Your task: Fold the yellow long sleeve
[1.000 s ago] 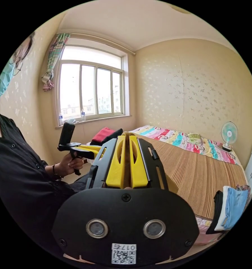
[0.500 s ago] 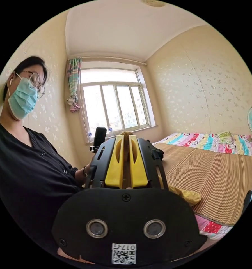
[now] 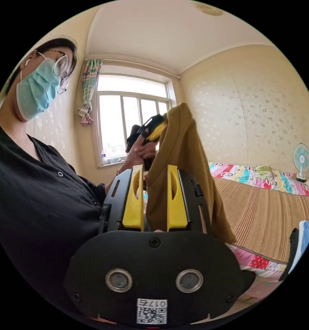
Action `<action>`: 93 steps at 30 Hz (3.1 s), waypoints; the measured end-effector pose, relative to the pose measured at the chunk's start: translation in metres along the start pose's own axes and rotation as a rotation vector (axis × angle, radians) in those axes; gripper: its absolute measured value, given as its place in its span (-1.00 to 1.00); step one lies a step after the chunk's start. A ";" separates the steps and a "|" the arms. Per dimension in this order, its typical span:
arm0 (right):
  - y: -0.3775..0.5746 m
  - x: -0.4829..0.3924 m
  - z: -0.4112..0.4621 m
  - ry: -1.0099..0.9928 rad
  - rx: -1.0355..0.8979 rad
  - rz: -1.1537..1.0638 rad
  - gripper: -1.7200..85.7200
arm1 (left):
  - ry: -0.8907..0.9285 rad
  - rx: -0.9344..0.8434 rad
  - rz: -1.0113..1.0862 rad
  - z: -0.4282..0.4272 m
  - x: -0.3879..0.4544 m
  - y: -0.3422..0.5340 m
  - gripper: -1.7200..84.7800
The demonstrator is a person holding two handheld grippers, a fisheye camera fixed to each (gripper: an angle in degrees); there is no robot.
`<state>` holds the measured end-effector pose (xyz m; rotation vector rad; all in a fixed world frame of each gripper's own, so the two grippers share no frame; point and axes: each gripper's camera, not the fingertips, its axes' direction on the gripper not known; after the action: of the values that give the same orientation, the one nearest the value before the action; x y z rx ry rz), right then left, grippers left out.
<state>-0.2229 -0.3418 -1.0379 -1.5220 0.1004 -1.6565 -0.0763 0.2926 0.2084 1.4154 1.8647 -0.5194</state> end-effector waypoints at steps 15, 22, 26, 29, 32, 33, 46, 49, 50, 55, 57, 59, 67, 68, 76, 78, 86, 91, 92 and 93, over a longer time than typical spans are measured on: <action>0.010 0.037 0.165 0.134 -0.343 0.142 -0.64 | -0.040 0.103 0.057 -0.028 0.000 -0.039 -0.93; 0.002 0.049 0.181 0.213 -0.333 0.157 -0.66 | -0.015 0.110 0.054 -0.035 -0.004 -0.035 -0.91; 0.003 0.049 0.177 0.346 -0.359 0.111 -0.82 | -0.032 0.135 0.044 -0.047 -0.008 -0.030 -0.91; 0.003 0.051 0.158 0.528 -0.340 0.063 -0.88 | -0.066 0.158 0.035 -0.060 -0.013 -0.024 -0.91; -0.004 0.060 0.124 0.638 -0.275 0.091 -0.88 | -0.097 0.177 0.017 -0.073 -0.021 -0.018 -0.90; -0.006 0.061 0.116 0.652 -0.251 0.099 -0.89 | -0.104 0.189 0.010 -0.079 -0.023 -0.015 -0.90; -0.050 0.015 -0.096 0.726 0.458 0.040 -0.91 | -0.028 -0.053 0.148 -0.148 -0.004 0.002 -0.89; -0.056 -0.019 -0.115 0.711 0.550 -0.072 -0.90 | -0.123 -0.040 0.213 -0.159 0.034 0.000 -0.90; -0.059 -0.035 -0.119 0.753 0.577 -0.114 -0.90 | -0.142 -0.034 0.235 -0.161 0.042 0.000 -0.90; -0.060 -0.086 -0.126 0.881 0.672 -0.209 -0.90 | -0.152 0.021 0.375 -0.167 0.105 0.005 -0.92; -0.050 -0.099 -0.132 0.875 0.732 -0.224 -0.90 | -0.119 0.030 0.425 -0.172 0.120 0.012 -0.92; -0.033 -0.115 -0.140 0.870 0.819 -0.250 -0.89 | -0.043 0.028 0.487 -0.177 0.134 0.019 -0.93; 0.002 -0.171 -0.140 1.028 0.911 -0.464 -0.90 | 0.309 -0.041 0.510 -0.179 0.168 0.033 -0.93; 0.001 -0.169 -0.142 1.013 0.894 -0.452 -0.90 | 0.329 -0.049 0.509 -0.177 0.168 0.034 -0.93; 0.005 -0.174 -0.122 1.010 0.788 -0.443 -0.90 | 0.460 -0.047 0.430 -0.184 0.160 0.054 -0.92; 0.005 -0.174 -0.117 0.994 0.744 -0.444 -0.90 | 0.501 -0.030 0.418 -0.187 0.157 0.060 -0.92; 0.016 -0.168 -0.119 0.898 0.676 -0.409 -0.89 | 0.541 -0.005 0.418 -0.182 0.153 0.072 -0.90; 0.010 -0.169 -0.122 0.801 0.551 -0.428 -0.88 | 0.658 0.014 0.507 -0.178 0.165 0.072 -0.91; 0.011 -0.169 -0.123 0.776 0.553 -0.421 -0.88 | 0.657 0.016 0.506 -0.179 0.166 0.072 -0.91; 0.012 -0.169 -0.123 0.765 0.558 -0.419 -0.87 | 0.642 0.022 0.505 -0.183 0.170 0.071 -0.90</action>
<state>-0.3400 -0.3024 -1.2064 -0.4602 -0.2720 -2.2810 -0.0875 0.5523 0.2089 2.1518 1.8408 0.1951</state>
